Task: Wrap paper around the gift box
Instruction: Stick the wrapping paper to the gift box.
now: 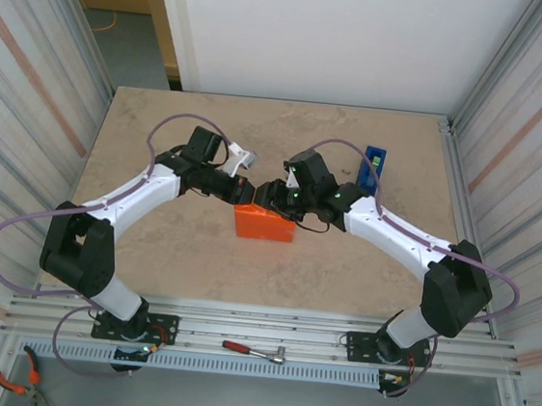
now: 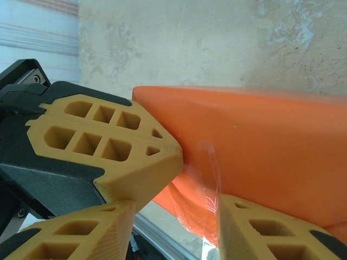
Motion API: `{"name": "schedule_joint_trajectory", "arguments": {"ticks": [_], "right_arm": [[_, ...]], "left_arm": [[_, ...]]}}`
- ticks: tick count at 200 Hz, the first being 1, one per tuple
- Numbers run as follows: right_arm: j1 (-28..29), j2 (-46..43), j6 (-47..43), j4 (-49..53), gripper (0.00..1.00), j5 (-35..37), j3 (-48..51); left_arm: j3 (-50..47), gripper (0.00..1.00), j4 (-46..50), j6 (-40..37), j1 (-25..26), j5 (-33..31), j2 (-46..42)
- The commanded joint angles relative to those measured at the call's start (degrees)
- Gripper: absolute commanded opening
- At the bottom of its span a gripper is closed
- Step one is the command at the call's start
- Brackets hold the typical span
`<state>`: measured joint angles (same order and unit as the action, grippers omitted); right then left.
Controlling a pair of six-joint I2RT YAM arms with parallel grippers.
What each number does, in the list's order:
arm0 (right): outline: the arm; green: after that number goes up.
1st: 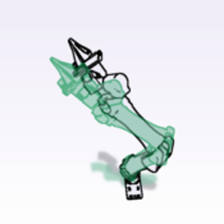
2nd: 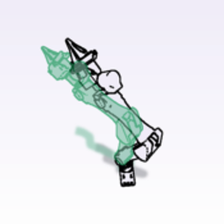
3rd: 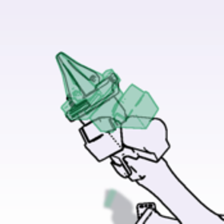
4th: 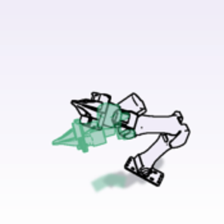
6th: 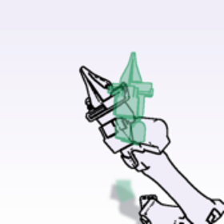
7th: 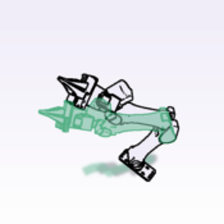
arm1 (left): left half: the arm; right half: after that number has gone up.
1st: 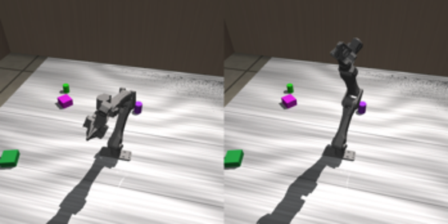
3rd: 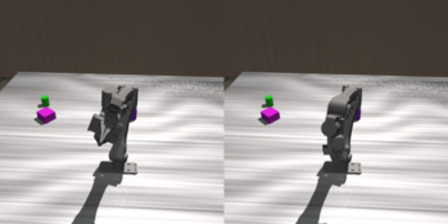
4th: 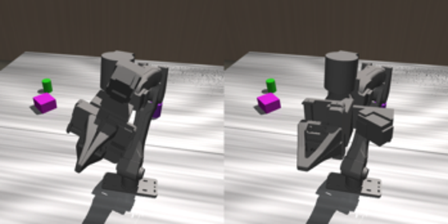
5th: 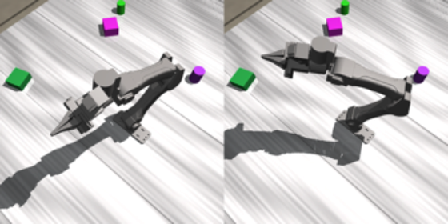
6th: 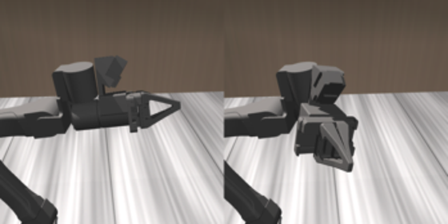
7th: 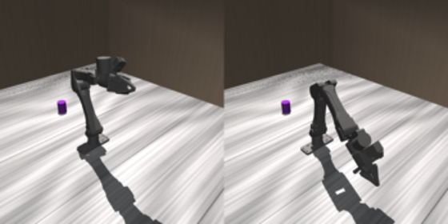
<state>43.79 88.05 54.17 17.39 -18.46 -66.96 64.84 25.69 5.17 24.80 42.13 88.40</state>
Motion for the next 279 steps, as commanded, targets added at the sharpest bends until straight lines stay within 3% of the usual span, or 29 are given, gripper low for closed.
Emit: {"name": "schedule_joint_trajectory", "arguments": {"ticks": [1, 279], "right_arm": [[2.2, 3.3, -4.4, 3.8, 0.49, -1.6, 0.0], [5.1, 3.0, -9.7, 8.6, 0.63, 3.8, -2.4]], "left_arm": [[-2.4, 0.0, 3.6, -1.5, 2.8, -0.3, 2.4], [-2.8, 0.0, 3.4, -1.8, 3.5, -0.7, 2.6]]}}
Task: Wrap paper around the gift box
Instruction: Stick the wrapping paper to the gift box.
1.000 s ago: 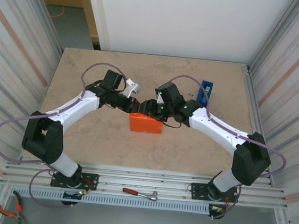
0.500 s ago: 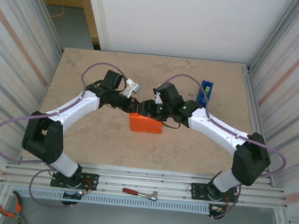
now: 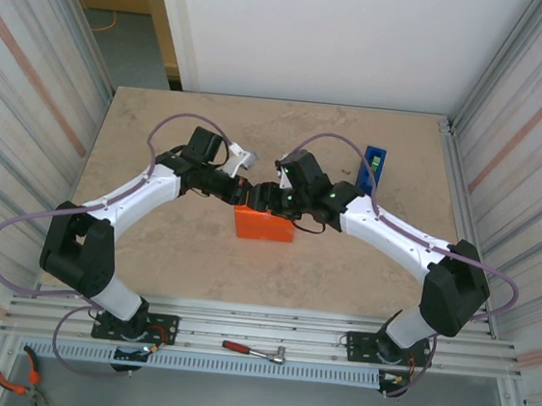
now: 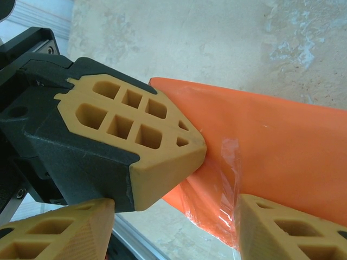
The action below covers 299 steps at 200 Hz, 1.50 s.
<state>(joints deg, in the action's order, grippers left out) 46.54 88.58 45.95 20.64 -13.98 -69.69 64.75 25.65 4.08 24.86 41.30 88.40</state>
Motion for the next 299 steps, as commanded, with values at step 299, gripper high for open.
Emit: {"name": "schedule_joint_trajectory", "arguments": {"ticks": [299], "right_arm": [[-0.4, -5.8, -5.4, 8.8, 0.7, 5.2, 0.4]], "left_arm": [[-2.9, 0.0, 3.3, -1.2, 4.1, -0.3, 2.1]]}}
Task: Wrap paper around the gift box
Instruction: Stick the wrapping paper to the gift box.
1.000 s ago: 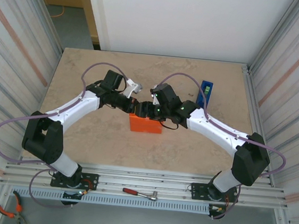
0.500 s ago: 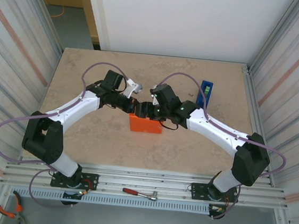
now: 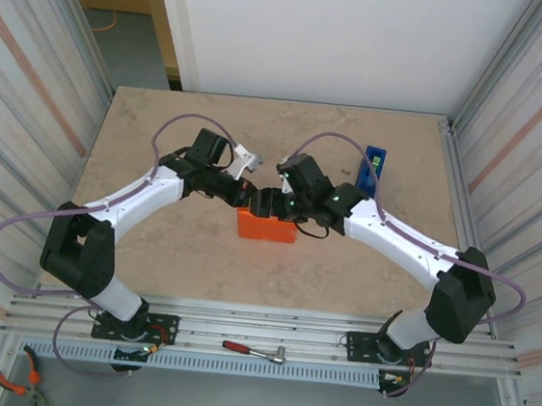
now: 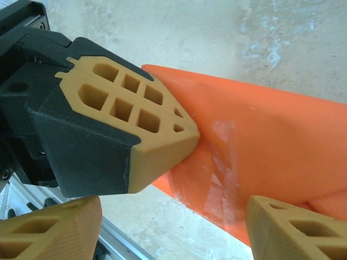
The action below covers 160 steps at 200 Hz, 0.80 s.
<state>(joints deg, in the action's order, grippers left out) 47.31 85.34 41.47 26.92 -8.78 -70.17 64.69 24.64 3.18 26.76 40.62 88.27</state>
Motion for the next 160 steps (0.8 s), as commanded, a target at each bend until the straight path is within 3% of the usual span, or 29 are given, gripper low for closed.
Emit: {"name": "schedule_joint_trajectory", "arguments": {"ticks": [1, 27, 57, 78, 160], "right_arm": [[-1.1, -2.7, -0.9, 2.5, 0.7, 0.0, 1.0], [-2.1, -3.8, -0.3, 0.9, 0.64, -1.1, 2.1], [-4.3, -5.1, 1.4, -1.7, 0.33, -4.2, 3.8], [-5.7, -5.1, 2.3, -3.8, 0.2, -6.6, 4.5], [-6.6, 0.1, 3.3, -7.1, 0.14, -9.4, 2.0]], "left_arm": [[-2.9, 0.0, 4.3, -0.3, 2.2, 0.4, 2.3], [-2.7, 0.0, 4.3, -0.5, 2.1, 0.5, 2.2], [-2.8, 0.0, 4.2, -0.5, 2.2, 0.5, 1.7], [-3.0, 0.0, 4.1, -0.5, 2.2, 0.7, 1.7], [-3.1, 0.0, 4.0, -0.8, 2.2, 0.8, 1.3]]}}
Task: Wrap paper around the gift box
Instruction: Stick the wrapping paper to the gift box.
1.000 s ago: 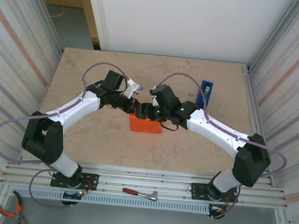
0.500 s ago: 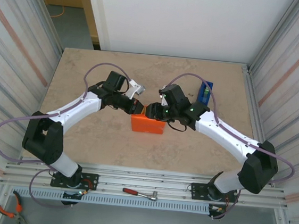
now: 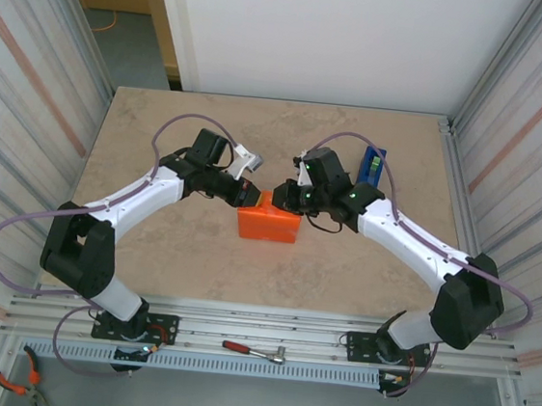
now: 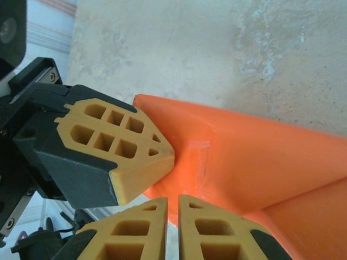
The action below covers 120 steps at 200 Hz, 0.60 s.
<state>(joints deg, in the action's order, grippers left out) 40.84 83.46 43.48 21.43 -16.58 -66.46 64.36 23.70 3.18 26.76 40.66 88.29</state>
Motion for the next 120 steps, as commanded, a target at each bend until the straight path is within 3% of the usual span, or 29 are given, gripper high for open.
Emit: {"name": "schedule_joint_trajectory", "arguments": {"ticks": [1, 120], "right_arm": [[-0.1, 2.1, 1.3, -1.6, 0.14, -1.7, -1.8], [-0.7, 2.4, 0.6, -1.3, 0.03, -7.3, 4.4]], "left_arm": [[-2.8, 0.0, 4.9, -0.8, 2.2, 0.7, 1.2], [-2.5, 0.0, 4.7, -0.6, 2.2, 0.7, 0.8]]}}
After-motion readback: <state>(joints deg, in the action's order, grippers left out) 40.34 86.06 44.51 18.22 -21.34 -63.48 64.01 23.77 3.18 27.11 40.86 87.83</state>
